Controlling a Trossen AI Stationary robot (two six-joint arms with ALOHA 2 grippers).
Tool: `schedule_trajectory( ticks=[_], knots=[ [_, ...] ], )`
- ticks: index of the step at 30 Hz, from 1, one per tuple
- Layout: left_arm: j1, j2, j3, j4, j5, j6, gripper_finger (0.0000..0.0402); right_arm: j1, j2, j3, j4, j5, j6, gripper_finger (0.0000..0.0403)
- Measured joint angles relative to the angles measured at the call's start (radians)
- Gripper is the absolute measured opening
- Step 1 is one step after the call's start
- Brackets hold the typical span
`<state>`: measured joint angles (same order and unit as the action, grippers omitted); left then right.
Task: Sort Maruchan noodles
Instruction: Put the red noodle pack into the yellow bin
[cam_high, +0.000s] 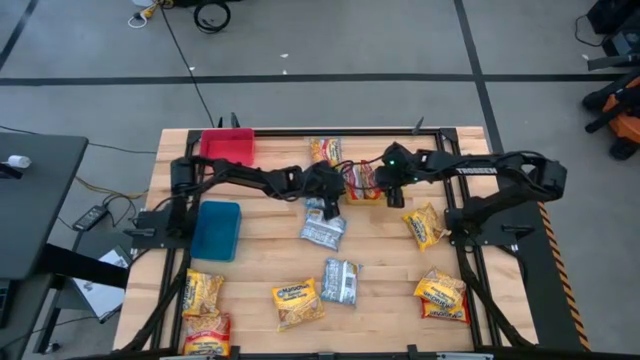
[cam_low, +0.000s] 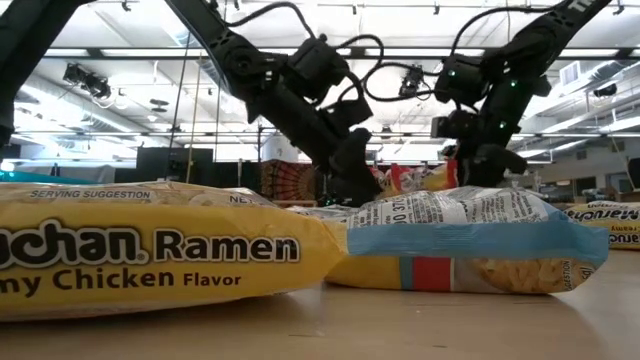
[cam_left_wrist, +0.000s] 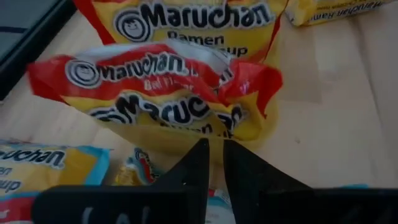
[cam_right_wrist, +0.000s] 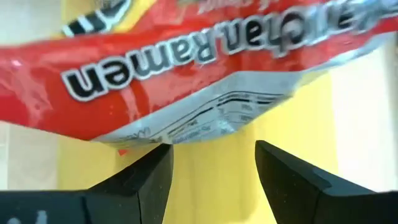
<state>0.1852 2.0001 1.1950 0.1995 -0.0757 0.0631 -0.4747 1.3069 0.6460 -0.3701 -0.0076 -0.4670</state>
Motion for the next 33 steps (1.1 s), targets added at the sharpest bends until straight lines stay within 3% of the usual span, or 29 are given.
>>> schedule_trajectory(
  ticks=[7, 11, 18, 27, 33],
  knots=[
    [0.001, -0.01, 0.0, 0.101, -0.017, -0.006, 0.0052, 0.014, -0.035, 0.0, 0.061, -0.084, 0.068, 0.0231],
    [-0.002, -0.005, 0.0, 0.196, -0.012, -0.007, 0.0052, 0.029, -0.002, 0.0, 0.139, -0.087, 0.078, 0.023],
    [-0.022, -0.019, -0.002, 0.168, -0.014, -0.007, 0.0052, 0.036, 0.023, 0.0, 0.135, -0.04, 0.08, 0.023],
    [-0.024, -0.199, -0.002, -0.03, -0.039, -0.013, 0.0052, 0.066, -0.103, 0.052, -0.08, 0.072, 0.05, 0.023],
    [-0.078, -0.327, -0.051, -0.081, -0.001, -0.008, 0.0052, 0.273, -0.196, 0.148, -0.391, 0.05, 0.202, 0.023]
  ],
)
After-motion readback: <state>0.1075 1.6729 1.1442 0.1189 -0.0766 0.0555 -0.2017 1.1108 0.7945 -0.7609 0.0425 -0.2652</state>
